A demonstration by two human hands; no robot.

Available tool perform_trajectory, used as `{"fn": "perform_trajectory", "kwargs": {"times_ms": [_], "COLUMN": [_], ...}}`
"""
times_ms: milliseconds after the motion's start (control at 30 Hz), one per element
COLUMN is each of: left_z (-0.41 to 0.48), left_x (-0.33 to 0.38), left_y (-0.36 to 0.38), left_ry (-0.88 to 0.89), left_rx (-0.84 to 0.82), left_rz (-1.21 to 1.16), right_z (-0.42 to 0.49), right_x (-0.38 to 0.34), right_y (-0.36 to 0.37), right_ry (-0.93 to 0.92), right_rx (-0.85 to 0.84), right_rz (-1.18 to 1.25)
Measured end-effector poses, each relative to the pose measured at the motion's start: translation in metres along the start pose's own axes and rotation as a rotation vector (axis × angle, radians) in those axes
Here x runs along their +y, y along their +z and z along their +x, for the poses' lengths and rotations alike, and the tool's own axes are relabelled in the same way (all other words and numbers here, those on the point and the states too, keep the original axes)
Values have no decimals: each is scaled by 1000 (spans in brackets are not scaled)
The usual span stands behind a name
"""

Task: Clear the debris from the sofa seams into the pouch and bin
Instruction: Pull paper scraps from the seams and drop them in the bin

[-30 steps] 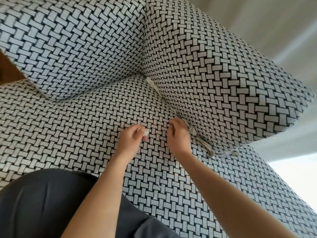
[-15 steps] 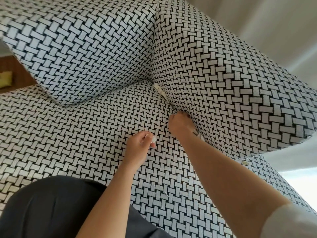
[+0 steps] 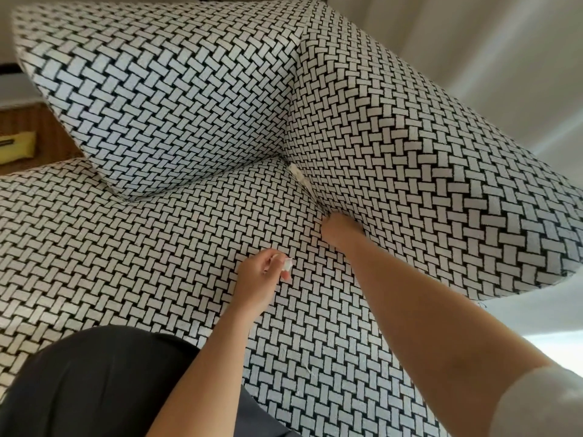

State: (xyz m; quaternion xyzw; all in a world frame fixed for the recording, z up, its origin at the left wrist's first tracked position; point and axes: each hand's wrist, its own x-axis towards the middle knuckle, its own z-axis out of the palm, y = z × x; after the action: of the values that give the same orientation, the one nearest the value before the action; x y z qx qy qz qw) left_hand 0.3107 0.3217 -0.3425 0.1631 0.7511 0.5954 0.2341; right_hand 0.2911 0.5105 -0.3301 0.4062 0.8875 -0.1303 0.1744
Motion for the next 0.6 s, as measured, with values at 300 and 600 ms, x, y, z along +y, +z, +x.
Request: {"fn": "perform_trajectory", "kwargs": {"times_ms": [300,600], "left_z": [3,1], "left_x": [-8,-1], "left_y": [-2,-7], "left_ry": [-18,-42], "left_rx": [-34,-67], "left_rz": [-48,-32], "right_z": [2,-5], "right_x": [-1,9], "right_y": [-2,15], "right_ry": [49,7], "right_rx": [-12,334], "right_rz": [203,390]}}
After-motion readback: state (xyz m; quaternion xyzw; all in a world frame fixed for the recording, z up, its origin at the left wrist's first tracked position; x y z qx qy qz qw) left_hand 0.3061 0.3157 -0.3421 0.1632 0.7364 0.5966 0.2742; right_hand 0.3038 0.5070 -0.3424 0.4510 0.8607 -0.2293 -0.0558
